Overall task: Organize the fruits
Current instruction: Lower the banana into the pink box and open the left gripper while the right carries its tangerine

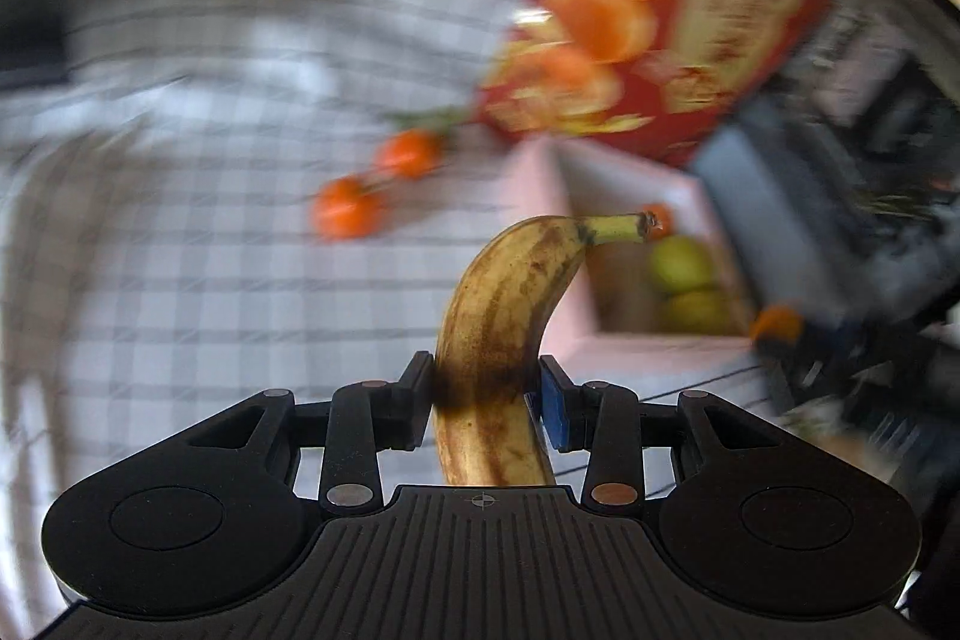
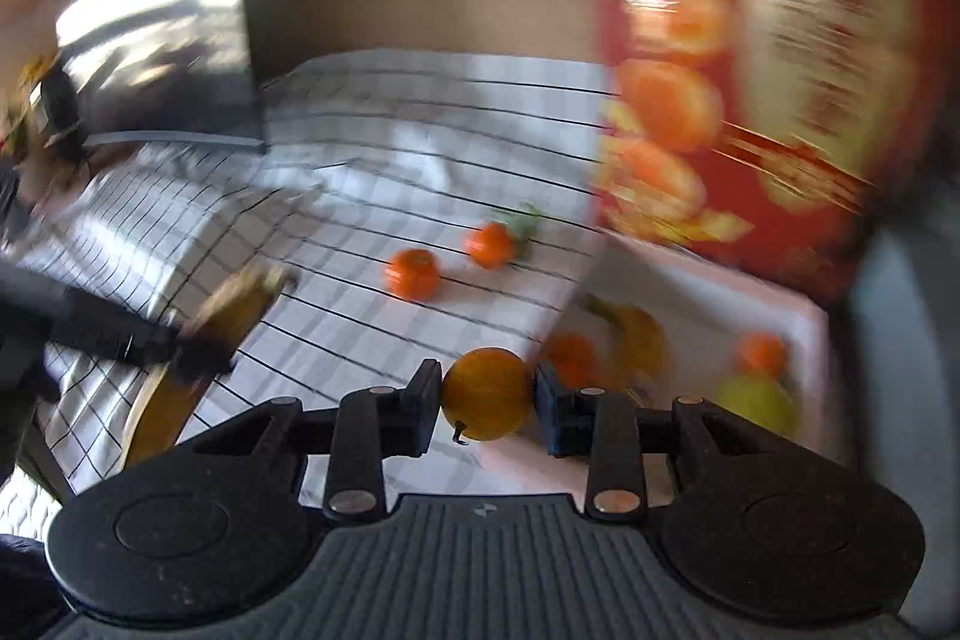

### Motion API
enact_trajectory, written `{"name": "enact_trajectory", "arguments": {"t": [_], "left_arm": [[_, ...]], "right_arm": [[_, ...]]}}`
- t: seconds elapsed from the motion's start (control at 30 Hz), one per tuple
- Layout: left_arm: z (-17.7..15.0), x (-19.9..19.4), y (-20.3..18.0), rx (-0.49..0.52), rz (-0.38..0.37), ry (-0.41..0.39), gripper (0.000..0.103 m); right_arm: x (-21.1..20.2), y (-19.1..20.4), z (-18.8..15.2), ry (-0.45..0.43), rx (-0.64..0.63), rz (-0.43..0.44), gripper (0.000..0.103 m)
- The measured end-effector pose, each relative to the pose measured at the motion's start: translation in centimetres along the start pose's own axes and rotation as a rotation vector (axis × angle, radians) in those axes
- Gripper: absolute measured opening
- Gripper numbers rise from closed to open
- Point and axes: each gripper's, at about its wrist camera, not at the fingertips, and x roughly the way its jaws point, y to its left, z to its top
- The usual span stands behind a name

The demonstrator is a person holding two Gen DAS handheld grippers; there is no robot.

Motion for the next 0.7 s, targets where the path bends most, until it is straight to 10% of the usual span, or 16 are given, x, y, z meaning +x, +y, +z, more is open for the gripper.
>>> {"name": "enact_trajectory", "arguments": {"t": [0.23, 0.5, 0.7], "left_arm": [[7.2, 5.7, -8.5, 0.053, -0.123, -0.051, 0.042], [8.2, 19.5, -11.4, 0.039, 0.055, 0.020, 0.041], [6.6, 22.2, -12.2, 0.008, 0.149, 0.040, 0.042]], "right_arm": [[-4.1, -4.8, -6.5, -0.009, 0.168, -0.182, 0.033], [-3.9, -7.9, -11.5, -0.024, 0.296, -0.236, 0.033], [-3.2, -9.9, -13.9, -0.006, 0.349, -0.256, 0.033]]}}
